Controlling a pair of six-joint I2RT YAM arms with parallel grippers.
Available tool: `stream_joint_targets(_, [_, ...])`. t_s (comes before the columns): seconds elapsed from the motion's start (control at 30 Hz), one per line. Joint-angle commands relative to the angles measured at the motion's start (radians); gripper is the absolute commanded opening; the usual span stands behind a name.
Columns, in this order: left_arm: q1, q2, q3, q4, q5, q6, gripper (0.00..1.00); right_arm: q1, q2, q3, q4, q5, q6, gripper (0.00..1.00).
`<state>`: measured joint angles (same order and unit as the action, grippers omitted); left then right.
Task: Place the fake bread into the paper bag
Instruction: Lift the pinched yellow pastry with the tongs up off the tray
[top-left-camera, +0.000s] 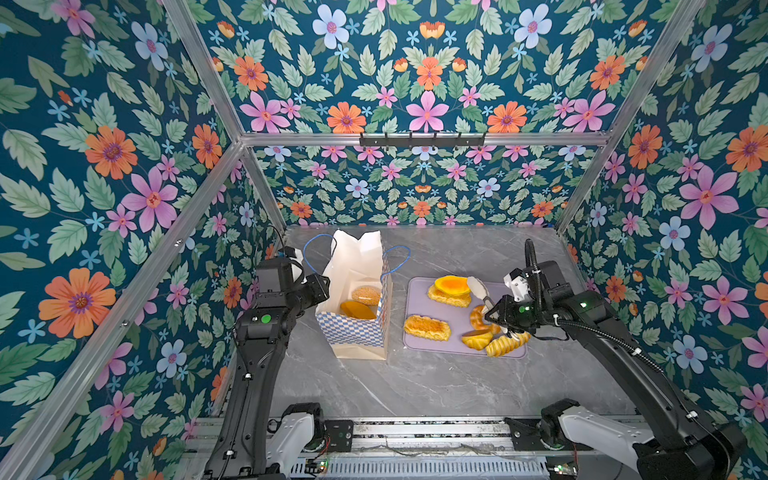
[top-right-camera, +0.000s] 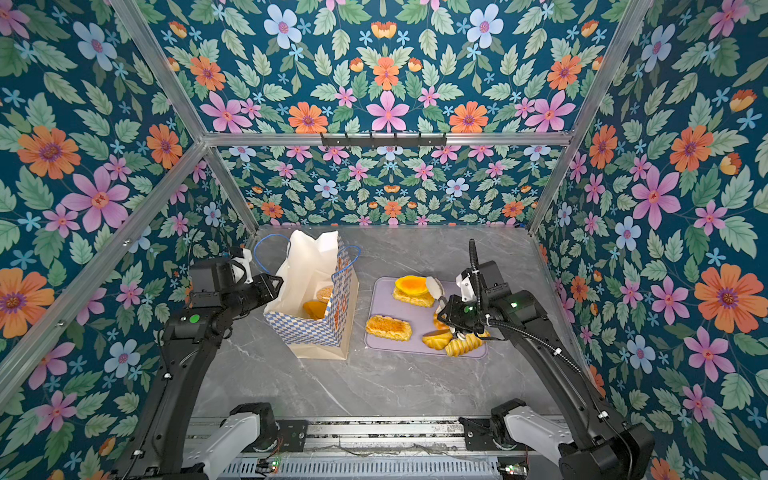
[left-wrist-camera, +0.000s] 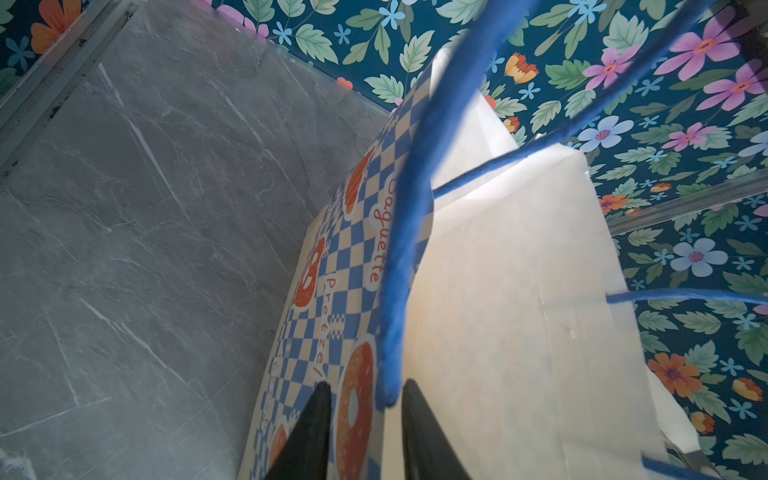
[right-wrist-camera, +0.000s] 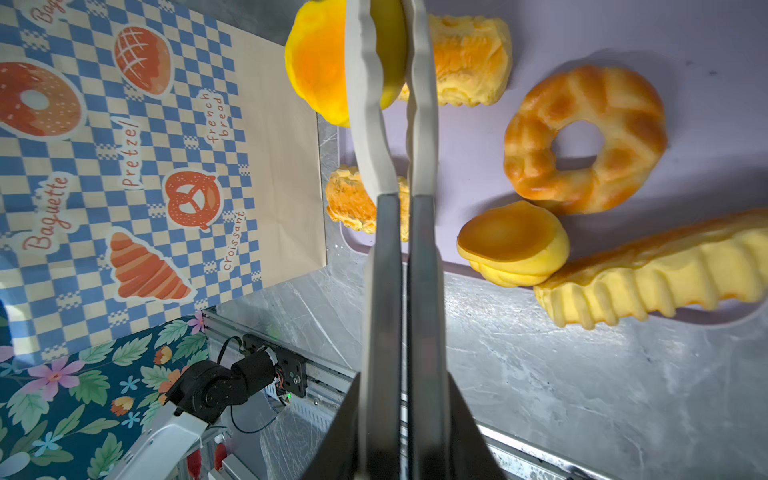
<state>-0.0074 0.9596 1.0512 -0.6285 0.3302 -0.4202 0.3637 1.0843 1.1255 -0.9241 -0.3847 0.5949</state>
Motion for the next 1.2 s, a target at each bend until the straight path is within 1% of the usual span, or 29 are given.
stream_joint_targets(0.0, [0.000,0.005,0.008,0.013,0.000,-0.003,0.31,0.000,-0.003,0.028,-0.011,-0.005,-0.007,0.19])
stream_joint_targets(0.87, [0.000,0.021,0.014,0.021,0.006,-0.002,0.30,0.001,0.029,0.296,-0.114,0.021,-0.053,0.19])
stream_joint_targets(1.17, [0.000,0.011,0.010,0.022,0.005,0.000,0.30,0.001,0.077,0.409,-0.131,0.017,-0.066,0.19])
